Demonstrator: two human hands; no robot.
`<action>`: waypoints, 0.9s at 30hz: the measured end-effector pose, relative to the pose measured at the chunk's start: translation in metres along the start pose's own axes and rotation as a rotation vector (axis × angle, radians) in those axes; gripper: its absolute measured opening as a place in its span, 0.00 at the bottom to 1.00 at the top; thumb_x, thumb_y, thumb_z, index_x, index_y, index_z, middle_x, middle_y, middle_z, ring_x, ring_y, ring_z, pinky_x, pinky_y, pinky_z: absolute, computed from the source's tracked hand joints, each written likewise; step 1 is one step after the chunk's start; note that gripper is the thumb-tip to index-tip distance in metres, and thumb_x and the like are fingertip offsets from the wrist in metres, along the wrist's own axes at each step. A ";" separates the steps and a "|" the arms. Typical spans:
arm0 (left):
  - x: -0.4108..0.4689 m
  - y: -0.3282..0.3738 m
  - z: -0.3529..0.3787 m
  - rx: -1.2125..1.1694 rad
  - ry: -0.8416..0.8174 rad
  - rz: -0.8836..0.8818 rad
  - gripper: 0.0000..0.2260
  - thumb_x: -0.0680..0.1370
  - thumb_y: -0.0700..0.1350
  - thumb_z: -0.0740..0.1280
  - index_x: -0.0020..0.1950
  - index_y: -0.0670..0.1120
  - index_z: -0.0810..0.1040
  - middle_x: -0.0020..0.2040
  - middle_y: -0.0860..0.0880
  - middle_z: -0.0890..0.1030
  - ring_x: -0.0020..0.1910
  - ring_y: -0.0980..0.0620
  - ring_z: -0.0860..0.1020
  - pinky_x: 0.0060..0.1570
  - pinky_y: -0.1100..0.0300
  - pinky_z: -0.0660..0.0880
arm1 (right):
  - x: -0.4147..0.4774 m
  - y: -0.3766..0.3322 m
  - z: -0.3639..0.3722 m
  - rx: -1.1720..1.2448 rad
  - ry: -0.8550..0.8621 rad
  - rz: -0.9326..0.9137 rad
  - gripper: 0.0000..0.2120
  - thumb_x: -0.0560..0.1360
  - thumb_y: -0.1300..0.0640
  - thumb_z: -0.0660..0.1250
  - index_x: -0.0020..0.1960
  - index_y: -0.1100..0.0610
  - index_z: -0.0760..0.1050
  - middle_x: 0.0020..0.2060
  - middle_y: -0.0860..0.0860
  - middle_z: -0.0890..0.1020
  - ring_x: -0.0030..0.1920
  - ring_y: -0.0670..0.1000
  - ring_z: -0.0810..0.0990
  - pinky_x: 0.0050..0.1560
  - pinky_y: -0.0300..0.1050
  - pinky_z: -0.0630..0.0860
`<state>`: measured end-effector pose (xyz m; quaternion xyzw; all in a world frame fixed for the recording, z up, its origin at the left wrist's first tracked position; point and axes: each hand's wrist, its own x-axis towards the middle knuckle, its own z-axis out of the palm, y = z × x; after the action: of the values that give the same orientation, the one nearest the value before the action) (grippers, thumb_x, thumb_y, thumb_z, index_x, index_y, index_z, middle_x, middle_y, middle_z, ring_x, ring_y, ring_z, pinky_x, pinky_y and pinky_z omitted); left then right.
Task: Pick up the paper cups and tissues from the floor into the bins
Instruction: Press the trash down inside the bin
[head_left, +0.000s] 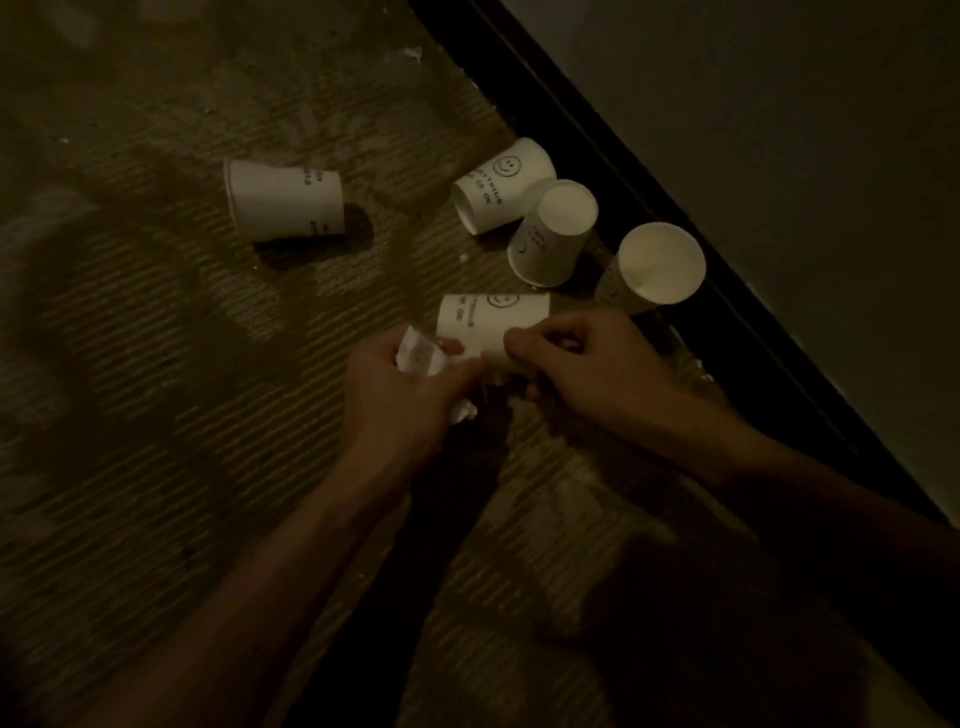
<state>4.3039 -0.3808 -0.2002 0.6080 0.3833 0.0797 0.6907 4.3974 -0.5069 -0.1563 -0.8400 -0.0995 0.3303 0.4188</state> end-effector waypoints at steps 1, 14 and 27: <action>-0.002 -0.002 0.000 0.020 -0.020 -0.006 0.08 0.70 0.40 0.77 0.41 0.48 0.79 0.39 0.55 0.84 0.35 0.56 0.84 0.27 0.68 0.75 | -0.005 0.002 -0.008 -0.038 -0.021 -0.015 0.04 0.75 0.51 0.71 0.41 0.48 0.82 0.33 0.47 0.84 0.34 0.44 0.83 0.30 0.40 0.79; -0.138 0.107 0.139 0.241 -0.725 0.495 0.15 0.69 0.55 0.75 0.30 0.49 0.74 0.26 0.52 0.76 0.25 0.57 0.74 0.24 0.67 0.70 | -0.220 -0.025 -0.207 -0.396 0.198 -0.079 0.22 0.69 0.56 0.77 0.59 0.46 0.72 0.41 0.42 0.84 0.37 0.36 0.80 0.32 0.30 0.74; -0.410 0.176 0.322 0.437 -1.323 0.964 0.28 0.74 0.67 0.64 0.33 0.41 0.78 0.23 0.49 0.73 0.21 0.52 0.71 0.21 0.67 0.67 | -0.541 0.071 -0.318 -0.366 0.718 -0.123 0.19 0.72 0.54 0.72 0.61 0.43 0.75 0.41 0.38 0.85 0.41 0.39 0.83 0.45 0.34 0.79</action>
<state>4.2839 -0.8248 0.1252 0.7463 -0.3942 -0.0825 0.5299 4.1804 -0.9945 0.1808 -0.9552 -0.0540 -0.0329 0.2893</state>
